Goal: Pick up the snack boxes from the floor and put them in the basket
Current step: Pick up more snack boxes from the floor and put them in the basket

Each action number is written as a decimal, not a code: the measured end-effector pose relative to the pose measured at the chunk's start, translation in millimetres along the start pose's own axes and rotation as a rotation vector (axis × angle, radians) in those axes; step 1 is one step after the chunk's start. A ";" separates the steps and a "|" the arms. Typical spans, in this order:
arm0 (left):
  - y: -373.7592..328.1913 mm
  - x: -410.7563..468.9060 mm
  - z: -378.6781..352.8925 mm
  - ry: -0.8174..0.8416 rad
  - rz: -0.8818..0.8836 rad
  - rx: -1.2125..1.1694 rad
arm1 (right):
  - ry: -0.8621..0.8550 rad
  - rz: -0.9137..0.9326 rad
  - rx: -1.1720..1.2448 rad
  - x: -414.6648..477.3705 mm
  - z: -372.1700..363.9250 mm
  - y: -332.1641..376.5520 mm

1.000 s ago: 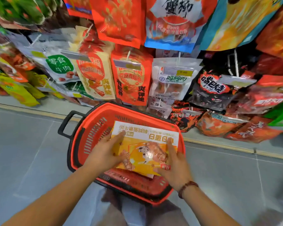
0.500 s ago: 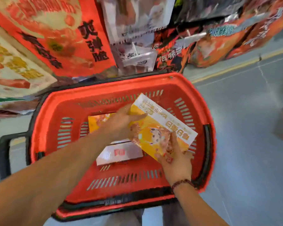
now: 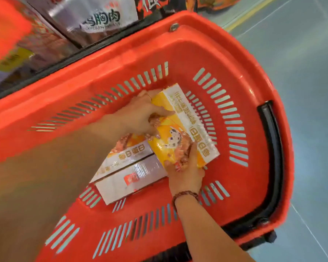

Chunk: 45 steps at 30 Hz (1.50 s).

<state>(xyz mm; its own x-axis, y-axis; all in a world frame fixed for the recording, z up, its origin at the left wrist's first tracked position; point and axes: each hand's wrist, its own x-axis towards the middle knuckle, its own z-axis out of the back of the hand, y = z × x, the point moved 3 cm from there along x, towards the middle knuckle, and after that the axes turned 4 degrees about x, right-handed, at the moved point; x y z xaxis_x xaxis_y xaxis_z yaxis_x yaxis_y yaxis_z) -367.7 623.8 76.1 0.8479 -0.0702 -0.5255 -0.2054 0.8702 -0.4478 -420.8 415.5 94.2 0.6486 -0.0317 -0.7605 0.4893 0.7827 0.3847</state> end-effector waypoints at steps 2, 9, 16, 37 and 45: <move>-6.8 17.0 -3.1 0.057 -0.041 0.043 | -0.033 -0.053 0.045 -1.1 -5.8 -5.0; -16.8 41.6 -16.7 0.160 -0.166 0.080 | -0.129 -0.178 0.100 0.9 -15.4 -13.1; 4.1 42.9 -40.1 0.062 -0.082 0.065 | -0.101 -0.168 0.016 49.1 -35.0 -26.6; -20.3 6.6 -65.5 0.105 -0.057 0.215 | 0.059 0.342 -0.288 52.5 -6.3 -3.2; -97.3 -88.5 36.7 -0.384 0.154 -0.364 | -0.142 0.359 0.130 -30.9 90.5 36.2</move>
<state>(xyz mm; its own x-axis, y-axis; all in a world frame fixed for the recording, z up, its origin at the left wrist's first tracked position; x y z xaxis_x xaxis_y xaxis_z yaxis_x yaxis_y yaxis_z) -404.8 563.2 192.8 0.8980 0.2871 -0.3334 -0.4393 0.6267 -0.6436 -370.4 388.6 179.0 0.8614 0.1363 -0.4893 0.2808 0.6748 0.6825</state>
